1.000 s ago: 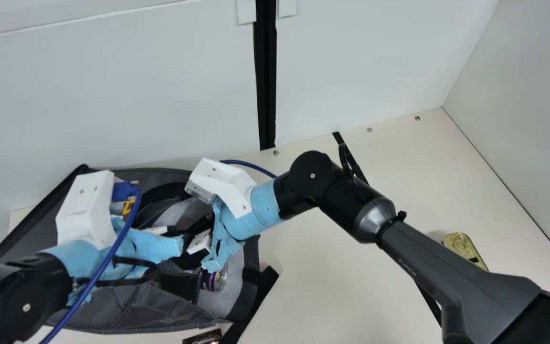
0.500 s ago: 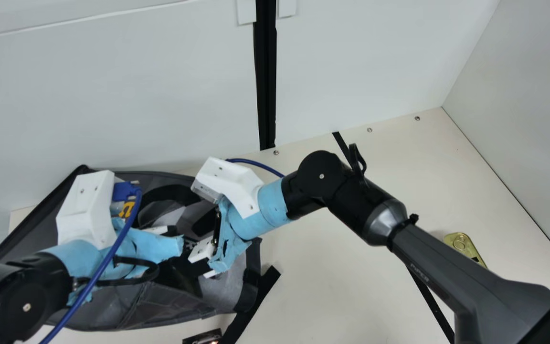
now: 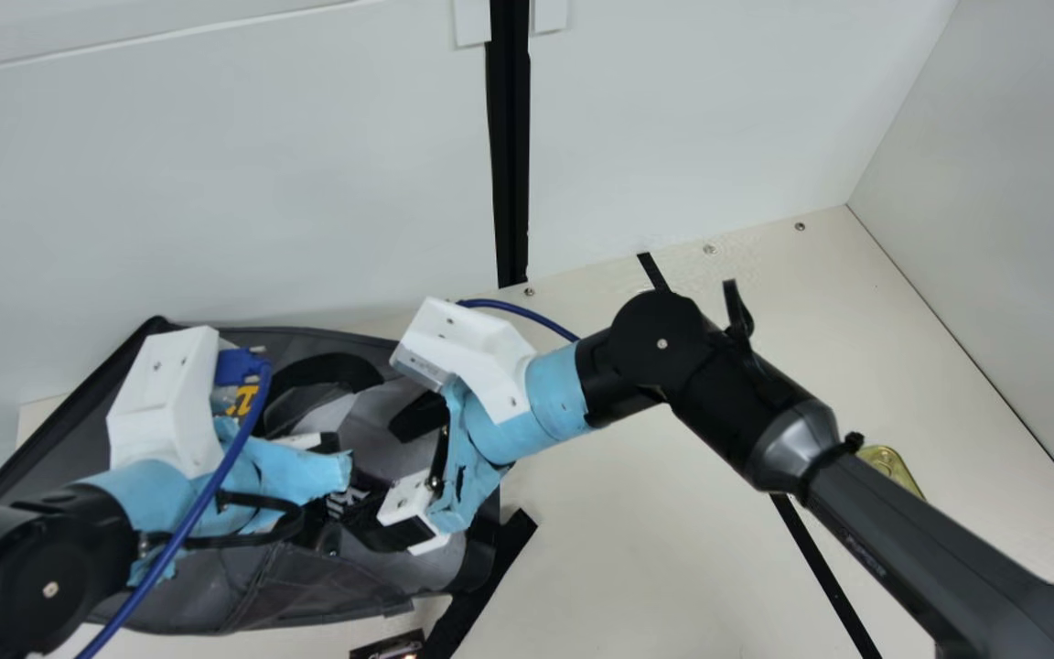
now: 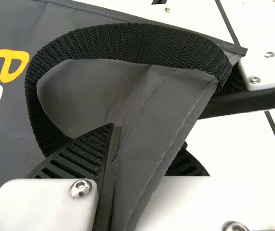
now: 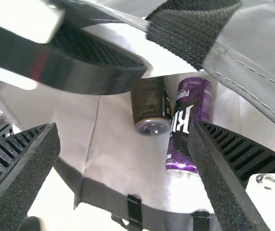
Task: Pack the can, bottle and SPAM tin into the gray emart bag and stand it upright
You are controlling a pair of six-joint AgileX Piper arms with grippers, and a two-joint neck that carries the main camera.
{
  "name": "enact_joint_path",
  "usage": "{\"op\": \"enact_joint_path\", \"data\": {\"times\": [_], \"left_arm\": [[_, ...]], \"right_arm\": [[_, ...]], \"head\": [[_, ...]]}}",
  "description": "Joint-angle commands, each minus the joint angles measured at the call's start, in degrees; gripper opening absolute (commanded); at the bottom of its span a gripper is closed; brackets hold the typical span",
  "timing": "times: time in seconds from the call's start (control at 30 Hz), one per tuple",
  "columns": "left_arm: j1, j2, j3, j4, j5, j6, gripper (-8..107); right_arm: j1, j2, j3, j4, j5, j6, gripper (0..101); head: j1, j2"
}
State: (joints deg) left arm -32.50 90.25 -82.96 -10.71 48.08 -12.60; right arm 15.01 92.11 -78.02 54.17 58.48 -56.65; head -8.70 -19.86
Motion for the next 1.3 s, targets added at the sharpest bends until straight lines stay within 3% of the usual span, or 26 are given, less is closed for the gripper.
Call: {"op": "enact_joint_path", "data": {"times": [0.0, 0.63, 1.27], "left_arm": [[0.0, 0.0, 0.0, 0.0, 0.0, 0.0, -8], [0.0, 0.0, 0.0, 0.0, 0.0, 0.0, -8], [0.0, 0.0, 0.0, 0.0, 0.0, 0.0, -8]], "right_arm": [[-0.3, -0.9, 0.4, -0.1, 0.3, -0.1, 95], [-7.5, -10.4, 3.7, -2.7, 4.1, 0.5, 95], [-18.7, -18.7, 5.8, -7.6, 8.8, 1.1, 95]], "head": [[-1.3, -0.1], [-1.3, -0.1], [-1.3, -0.1]]}}
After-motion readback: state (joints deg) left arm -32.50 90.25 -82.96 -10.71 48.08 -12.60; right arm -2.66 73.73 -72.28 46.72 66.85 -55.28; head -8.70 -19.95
